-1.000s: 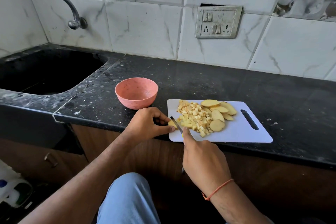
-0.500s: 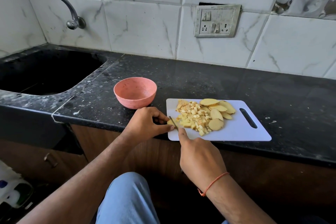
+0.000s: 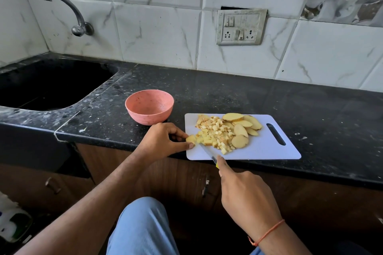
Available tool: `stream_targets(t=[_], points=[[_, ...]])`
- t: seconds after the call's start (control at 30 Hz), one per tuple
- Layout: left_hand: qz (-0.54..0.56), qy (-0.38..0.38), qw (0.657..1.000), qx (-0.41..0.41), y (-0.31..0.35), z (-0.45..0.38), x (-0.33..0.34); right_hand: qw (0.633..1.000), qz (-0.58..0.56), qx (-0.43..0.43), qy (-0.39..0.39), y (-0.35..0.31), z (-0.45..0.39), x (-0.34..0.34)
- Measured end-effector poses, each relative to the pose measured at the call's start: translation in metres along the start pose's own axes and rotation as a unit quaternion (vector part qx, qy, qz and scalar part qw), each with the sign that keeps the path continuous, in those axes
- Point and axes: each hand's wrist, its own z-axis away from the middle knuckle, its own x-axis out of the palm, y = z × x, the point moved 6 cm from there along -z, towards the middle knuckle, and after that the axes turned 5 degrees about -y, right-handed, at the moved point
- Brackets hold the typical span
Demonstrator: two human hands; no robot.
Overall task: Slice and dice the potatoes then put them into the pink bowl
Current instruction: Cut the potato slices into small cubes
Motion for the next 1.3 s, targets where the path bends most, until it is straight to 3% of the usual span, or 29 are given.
stream_targets(t=[0.23,1.3], points=[[0.0,-0.006,1.0,0.008,0.002,0.002,0.0,0.999,-0.041,-0.008,0.03,-0.01,-0.008,0.002],[0.008,-0.001,1.0,0.017,0.003,0.003,-0.001,0.998,0.01,-0.012,0.056,-0.016,-0.039,0.0]])
